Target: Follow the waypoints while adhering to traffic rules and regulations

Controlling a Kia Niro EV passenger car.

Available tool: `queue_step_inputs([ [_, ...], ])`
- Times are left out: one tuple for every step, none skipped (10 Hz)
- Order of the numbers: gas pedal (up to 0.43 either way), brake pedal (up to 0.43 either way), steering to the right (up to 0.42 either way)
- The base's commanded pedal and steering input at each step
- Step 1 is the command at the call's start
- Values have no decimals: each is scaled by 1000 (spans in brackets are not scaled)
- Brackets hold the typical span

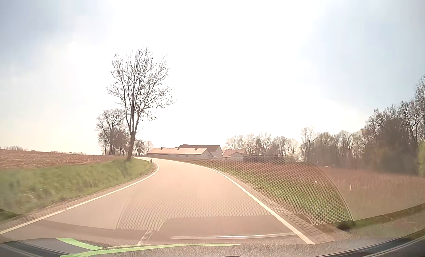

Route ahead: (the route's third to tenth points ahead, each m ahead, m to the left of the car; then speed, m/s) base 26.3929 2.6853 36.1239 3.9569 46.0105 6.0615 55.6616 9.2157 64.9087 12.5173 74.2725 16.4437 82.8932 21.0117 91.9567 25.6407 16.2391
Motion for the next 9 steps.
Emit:
queue_step_inputs([
  [480, 0, -10],
  [480, 0, -12],
  [480, 0, -13],
  [480, 0, -13],
  [480, 0, -15],
  [469, 0, -20],
  [469, 0, -24],
  [469, 0, -28],
  [461, 0, -33],
])
